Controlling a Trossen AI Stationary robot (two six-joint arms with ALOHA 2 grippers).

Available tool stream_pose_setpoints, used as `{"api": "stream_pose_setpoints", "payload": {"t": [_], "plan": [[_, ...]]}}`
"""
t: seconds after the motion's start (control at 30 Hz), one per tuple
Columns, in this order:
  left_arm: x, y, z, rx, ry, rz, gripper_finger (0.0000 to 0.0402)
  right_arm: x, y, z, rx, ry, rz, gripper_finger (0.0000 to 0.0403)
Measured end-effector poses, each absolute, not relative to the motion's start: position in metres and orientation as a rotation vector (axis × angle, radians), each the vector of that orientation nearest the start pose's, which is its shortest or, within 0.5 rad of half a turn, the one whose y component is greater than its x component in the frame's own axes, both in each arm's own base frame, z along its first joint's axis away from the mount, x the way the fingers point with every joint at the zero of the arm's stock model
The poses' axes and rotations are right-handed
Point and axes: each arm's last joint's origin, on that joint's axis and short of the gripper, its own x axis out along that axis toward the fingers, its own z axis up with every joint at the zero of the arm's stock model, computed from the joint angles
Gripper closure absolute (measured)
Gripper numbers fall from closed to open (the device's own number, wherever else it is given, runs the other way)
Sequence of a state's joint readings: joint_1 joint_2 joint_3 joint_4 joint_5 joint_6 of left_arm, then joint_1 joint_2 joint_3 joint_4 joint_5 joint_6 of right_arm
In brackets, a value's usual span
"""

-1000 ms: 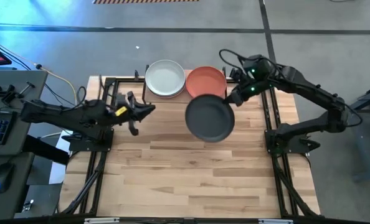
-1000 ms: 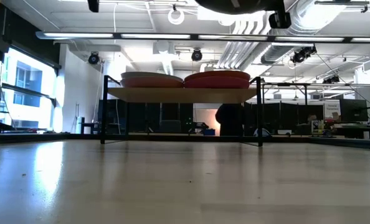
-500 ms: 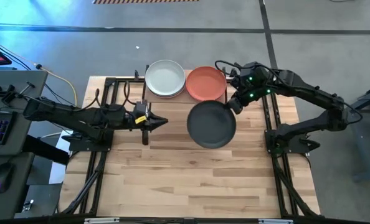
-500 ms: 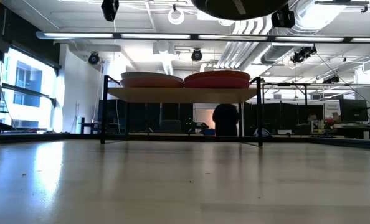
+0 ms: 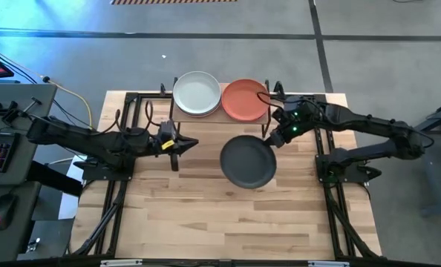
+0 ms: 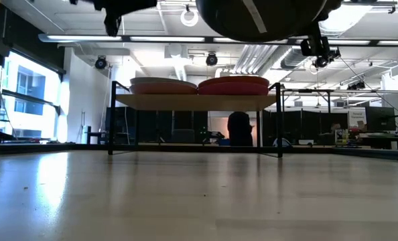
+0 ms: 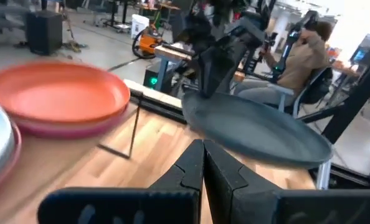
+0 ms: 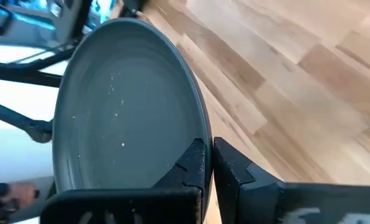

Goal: Place and stack plates onto a shelf
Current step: Stack the black plate on top of the brown plate

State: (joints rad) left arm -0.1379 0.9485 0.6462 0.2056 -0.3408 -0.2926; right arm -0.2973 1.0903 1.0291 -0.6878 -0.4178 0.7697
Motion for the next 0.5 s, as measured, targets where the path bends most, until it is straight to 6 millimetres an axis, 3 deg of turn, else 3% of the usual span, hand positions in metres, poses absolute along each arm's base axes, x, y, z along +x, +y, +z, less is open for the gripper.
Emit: {"api": "stream_pose_setpoints", "payload": {"t": [0.2,0.5], "plan": [[0.207,-0.020,0.277,-0.358,0.025,0.184,0.0402,0.207,-0.051,0.319,1.008,0.651,-0.188,0.0403],[0.207,-0.020,0.275,-0.285,0.041,0.190,0.0401,0.208,-0.052,0.320,1.022,0.633,-0.205,0.0403]]}}
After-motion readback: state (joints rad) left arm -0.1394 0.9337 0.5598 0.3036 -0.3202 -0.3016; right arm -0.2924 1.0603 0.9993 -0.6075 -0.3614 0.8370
